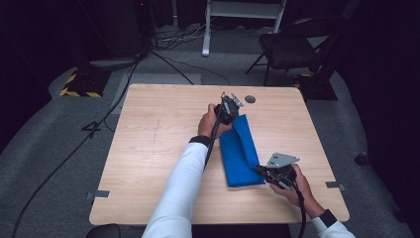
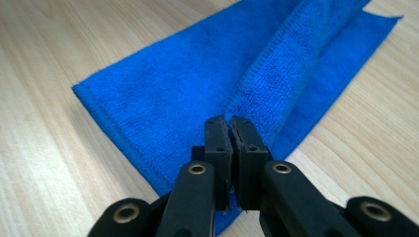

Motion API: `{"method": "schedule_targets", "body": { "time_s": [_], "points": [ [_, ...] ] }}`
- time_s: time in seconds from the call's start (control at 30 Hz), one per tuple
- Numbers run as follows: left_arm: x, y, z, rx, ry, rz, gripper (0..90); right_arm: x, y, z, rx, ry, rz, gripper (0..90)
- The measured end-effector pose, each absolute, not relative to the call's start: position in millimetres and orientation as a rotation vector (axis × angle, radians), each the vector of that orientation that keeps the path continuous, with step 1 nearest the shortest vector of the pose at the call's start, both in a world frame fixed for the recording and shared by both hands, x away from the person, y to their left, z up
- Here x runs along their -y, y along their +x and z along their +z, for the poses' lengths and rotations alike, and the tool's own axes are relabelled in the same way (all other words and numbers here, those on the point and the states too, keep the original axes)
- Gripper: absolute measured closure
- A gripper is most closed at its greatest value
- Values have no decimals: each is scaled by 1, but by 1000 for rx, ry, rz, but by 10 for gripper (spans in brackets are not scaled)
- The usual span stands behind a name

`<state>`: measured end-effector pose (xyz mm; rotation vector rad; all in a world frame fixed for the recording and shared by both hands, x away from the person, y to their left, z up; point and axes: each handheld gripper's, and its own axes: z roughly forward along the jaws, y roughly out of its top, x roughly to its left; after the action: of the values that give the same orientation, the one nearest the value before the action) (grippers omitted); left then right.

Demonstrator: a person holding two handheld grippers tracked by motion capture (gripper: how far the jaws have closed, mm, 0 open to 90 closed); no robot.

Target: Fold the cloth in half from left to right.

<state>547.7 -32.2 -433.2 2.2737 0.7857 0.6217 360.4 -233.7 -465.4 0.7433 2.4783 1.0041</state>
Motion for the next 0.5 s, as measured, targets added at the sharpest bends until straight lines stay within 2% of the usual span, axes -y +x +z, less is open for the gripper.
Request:
{"method": "schedule_targets", "body": {
  "time_s": [0.17, 0.33, 0.47, 0.5],
  "points": [
    [37, 549, -437, -805, 2274, 633, 851, 237, 363, -469, -2479, 764, 974, 869],
    [41, 550, -441, -817, 2281, 646, 804, 237, 364, -472, -2479, 782, 951, 864],
    [43, 551, -445, -823, 2292, 633, 822, 238, 365, -473, -2483, 792, 940, 859],
    [44, 552, -448, -840, 2286, 638, 785, 238, 365, -474, -2487, 799, 939, 852]
  ]
}}
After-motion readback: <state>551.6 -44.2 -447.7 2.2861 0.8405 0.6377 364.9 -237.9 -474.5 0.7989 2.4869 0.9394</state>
